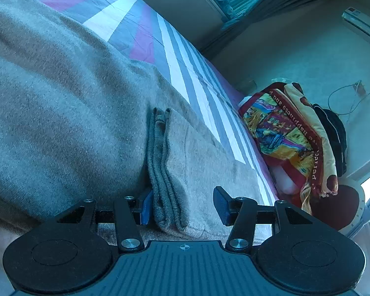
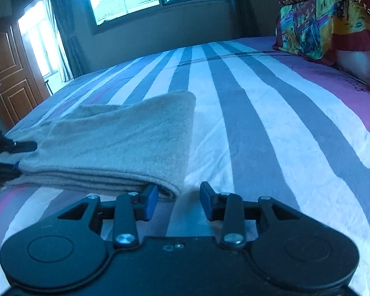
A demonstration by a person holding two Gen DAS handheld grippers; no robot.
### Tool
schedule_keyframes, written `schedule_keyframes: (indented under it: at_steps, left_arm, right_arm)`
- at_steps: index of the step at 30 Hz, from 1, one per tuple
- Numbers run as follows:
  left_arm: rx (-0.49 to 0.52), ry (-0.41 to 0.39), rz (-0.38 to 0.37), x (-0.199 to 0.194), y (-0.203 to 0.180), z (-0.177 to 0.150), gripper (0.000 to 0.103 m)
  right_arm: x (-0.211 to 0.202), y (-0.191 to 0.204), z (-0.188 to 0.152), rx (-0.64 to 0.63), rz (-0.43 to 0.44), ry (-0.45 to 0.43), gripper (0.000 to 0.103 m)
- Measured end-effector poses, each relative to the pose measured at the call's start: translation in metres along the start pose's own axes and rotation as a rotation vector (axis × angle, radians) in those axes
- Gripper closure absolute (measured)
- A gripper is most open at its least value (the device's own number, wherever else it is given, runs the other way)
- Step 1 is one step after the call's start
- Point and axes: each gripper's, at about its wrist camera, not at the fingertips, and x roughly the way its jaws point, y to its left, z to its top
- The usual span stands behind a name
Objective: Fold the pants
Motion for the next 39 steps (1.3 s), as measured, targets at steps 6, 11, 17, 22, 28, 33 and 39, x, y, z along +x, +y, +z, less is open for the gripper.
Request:
schedule_keyframes:
  at_steps: [6,11,17,22,28,33,39]
  left_arm:
    - [0.008,0.001,0.009,0.001,-0.002,-0.001,0.051]
    - [0.021,0.005,0.008,0.002,-0.004,-0.002,0.051]
    - [0.027,0.007,0.001,0.002,-0.003,-0.003,0.051]
    - [0.055,0.000,0.020,0.002,-0.007,-0.006,0.051]
    - [0.113,-0.005,0.049,0.002,-0.016,-0.011,0.051]
    - [0.162,-0.015,0.074,0.003,-0.022,-0.014,0.051]
    - [0.215,-0.017,0.112,0.004,-0.031,-0.015,0.051]
  right_arm:
    - [0.005,0.005,-0.005,-0.046,-0.031,0.012,0.066]
    - [-0.002,-0.003,0.001,0.045,-0.067,-0.060,0.065]
    - [-0.001,0.001,0.000,0.032,-0.099,-0.073,0.065]
    - [0.008,-0.007,0.000,0.100,-0.086,-0.021,0.063]
    - [-0.019,-0.007,-0.002,0.046,-0.063,-0.065,0.061]
    - [-0.033,-0.006,0.008,0.047,-0.033,-0.169,0.058]
    - [0.017,-0.003,0.015,0.065,-0.048,0.019,0.063]
